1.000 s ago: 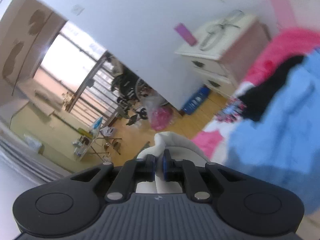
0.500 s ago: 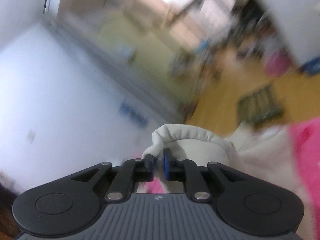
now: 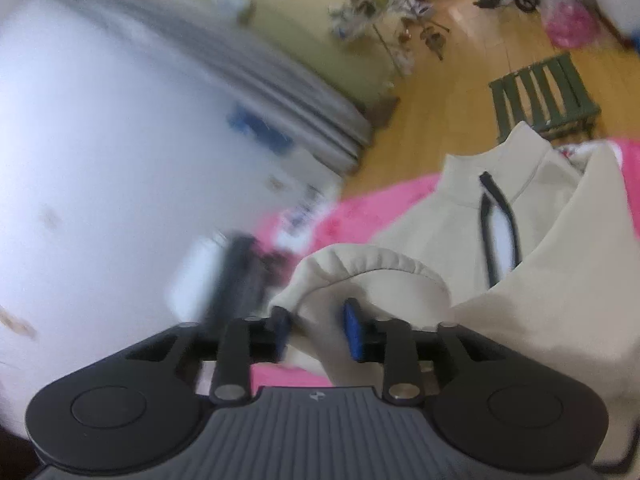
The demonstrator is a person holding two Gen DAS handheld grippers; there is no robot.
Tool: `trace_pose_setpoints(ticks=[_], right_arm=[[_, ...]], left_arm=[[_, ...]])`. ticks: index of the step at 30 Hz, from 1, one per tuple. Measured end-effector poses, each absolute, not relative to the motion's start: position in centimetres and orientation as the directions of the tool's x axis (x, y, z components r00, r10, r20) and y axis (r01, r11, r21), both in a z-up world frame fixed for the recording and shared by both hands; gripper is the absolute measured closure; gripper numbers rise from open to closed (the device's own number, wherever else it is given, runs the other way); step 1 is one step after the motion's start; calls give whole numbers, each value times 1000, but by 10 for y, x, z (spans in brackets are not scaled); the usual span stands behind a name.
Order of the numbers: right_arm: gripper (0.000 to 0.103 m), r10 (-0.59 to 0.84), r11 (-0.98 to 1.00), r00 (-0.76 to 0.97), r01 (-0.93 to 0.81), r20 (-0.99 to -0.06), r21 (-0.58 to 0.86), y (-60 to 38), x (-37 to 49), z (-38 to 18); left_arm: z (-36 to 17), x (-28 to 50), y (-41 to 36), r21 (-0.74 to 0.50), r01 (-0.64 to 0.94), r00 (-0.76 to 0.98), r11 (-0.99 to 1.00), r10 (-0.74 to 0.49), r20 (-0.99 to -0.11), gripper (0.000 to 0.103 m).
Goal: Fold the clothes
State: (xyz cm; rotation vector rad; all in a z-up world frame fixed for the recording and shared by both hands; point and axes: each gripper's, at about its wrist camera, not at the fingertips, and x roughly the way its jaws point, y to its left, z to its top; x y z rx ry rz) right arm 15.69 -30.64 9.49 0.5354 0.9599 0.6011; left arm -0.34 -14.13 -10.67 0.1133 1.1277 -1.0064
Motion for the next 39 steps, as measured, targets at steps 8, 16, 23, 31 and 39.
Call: trace_pose_setpoints(ticks=[8,16,23,31,39], right_arm=[[29,383,687,355,-726,-853,6,-153,134,62],[29,775,607,299,-598,-557,523,-249,144,96],[29,779,508,557,-294,-286,810,-440,83,85],[50,603,465,708,63,-369,883,-494,16,-18],[50,541,338,712,302,-447,891,-478,26,-113]], left_arm=[[-106,-11,-145,-328,765,86,555,-592,-801,81],[-99,-8,-133,-356,759,83,546,-623,-778,79],[-73,15,-93,-434,693,107,576,-677,-728,67],[-40,47,-53,-389,647,210,656,-644,-736,61],[-10,74,-71,-145,654,401,742,-503,-766,60]])
